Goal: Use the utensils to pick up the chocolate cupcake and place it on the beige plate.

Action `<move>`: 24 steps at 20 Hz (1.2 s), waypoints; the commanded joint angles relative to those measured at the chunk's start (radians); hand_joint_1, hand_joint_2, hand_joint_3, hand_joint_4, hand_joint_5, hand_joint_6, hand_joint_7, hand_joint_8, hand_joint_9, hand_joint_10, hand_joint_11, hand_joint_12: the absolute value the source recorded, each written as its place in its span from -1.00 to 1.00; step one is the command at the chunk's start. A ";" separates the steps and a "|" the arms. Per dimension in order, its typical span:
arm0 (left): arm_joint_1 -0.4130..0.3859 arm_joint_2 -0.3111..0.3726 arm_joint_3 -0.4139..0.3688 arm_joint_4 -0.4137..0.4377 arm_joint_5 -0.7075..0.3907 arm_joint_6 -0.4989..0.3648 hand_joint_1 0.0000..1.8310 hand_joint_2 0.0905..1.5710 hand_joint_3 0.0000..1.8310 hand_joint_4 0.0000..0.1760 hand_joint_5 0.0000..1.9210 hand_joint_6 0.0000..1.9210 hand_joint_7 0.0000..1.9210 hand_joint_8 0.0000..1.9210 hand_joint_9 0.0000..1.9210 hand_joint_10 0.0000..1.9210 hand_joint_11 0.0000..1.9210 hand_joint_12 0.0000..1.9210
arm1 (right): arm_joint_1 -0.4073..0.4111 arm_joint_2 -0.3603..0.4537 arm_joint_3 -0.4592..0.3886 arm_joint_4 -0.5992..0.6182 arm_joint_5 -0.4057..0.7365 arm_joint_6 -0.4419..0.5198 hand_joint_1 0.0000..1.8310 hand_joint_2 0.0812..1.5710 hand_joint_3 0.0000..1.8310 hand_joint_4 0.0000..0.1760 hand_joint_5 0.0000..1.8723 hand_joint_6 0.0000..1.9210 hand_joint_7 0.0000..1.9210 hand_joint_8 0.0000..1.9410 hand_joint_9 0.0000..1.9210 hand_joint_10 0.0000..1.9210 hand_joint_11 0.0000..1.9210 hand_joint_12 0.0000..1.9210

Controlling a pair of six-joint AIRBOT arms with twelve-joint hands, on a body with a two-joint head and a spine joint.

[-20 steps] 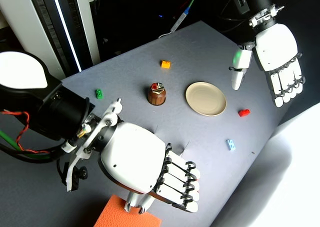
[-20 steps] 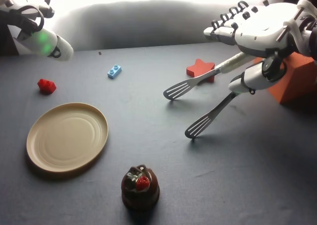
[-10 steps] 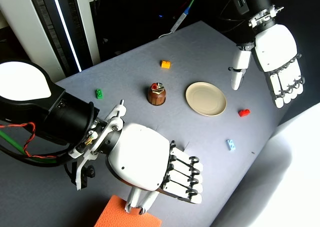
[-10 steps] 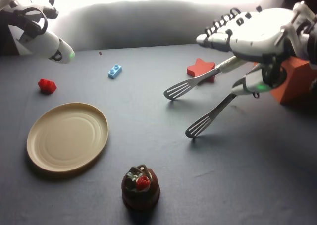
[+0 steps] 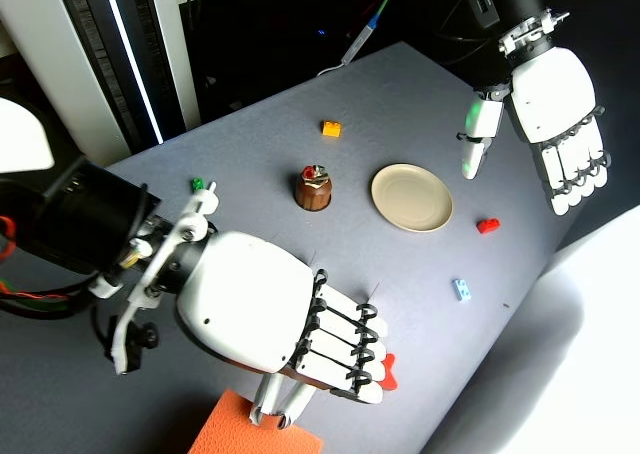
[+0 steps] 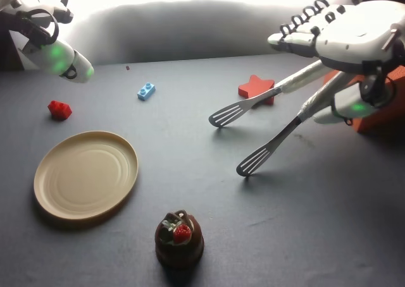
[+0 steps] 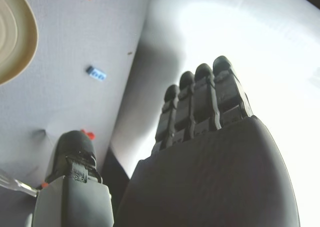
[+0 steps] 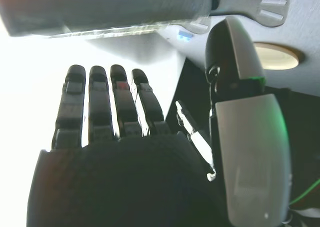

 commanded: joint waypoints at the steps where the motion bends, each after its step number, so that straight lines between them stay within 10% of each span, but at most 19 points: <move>1: -0.012 0.007 0.003 0.060 -0.024 0.004 -0.81 0.39 -1.00 -1.00 -0.96 -1.00 -0.95 -1.00 -0.97 -1.00 -1.00 -1.00 | 0.004 0.014 -0.004 -0.014 0.000 0.006 -0.15 0.31 -1.00 -1.00 -1.00 -1.00 -1.00 -1.00 -1.00 -1.00 -1.00 -1.00; 24: -0.037 -0.002 0.007 -0.001 0.072 0.129 -0.73 0.38 -1.00 -1.00 -0.96 -1.00 -0.96 -1.00 -0.97 -1.00 -0.99 -0.98 | 0.056 -0.069 0.133 -0.014 0.072 0.085 -0.19 0.19 -1.00 -1.00 -1.00 -1.00 -1.00 -1.00 -1.00 -1.00 -1.00 -1.00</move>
